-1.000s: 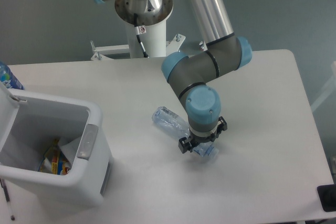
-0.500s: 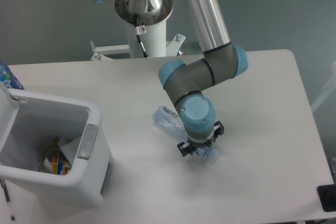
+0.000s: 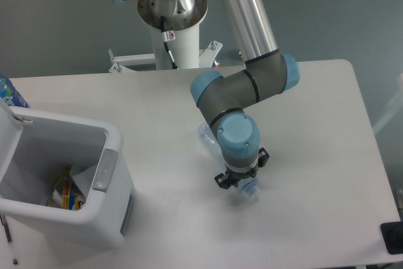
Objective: Place the trash in the trash can
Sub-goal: 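Lower the gripper and close it around the bottle cap end, then lift the bottle and carry it over the white bin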
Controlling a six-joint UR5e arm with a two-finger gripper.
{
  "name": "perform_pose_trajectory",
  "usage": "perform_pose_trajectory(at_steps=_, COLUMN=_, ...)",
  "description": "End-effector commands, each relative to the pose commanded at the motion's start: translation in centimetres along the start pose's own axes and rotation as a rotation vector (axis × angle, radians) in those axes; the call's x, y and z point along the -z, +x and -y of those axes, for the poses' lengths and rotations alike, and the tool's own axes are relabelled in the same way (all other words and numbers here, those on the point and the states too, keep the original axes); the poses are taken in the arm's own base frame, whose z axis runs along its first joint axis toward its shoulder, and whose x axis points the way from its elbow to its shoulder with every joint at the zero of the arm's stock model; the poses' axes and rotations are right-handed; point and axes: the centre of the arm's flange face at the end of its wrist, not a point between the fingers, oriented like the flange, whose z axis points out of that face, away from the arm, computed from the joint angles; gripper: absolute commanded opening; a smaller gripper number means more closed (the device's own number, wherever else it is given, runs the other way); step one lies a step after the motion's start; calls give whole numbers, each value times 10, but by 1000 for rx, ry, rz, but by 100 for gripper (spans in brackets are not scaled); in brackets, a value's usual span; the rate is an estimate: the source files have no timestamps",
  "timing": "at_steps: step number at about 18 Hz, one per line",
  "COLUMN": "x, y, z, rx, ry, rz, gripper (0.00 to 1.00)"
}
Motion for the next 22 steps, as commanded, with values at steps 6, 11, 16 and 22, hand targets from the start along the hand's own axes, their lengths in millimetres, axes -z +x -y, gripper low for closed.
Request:
perform_pose_trajectory(at_steps=6, x=39, y=1, z=16, rx=3, ry=69, rz=-94, gripper=35)
perform_pose_trajectory(at_steps=11, x=98, y=3, z=43, rx=9, ry=178, rz=-242, gripper=35)
perform_pose_trajectory(at_steps=16, x=166, y=8, z=67, rx=7, ry=297, rz=-409, gripper=35)
perform_pose_trajectory(at_steps=22, x=257, y=-16, z=51, rx=-4, ry=415, rz=-676, gripper=35)
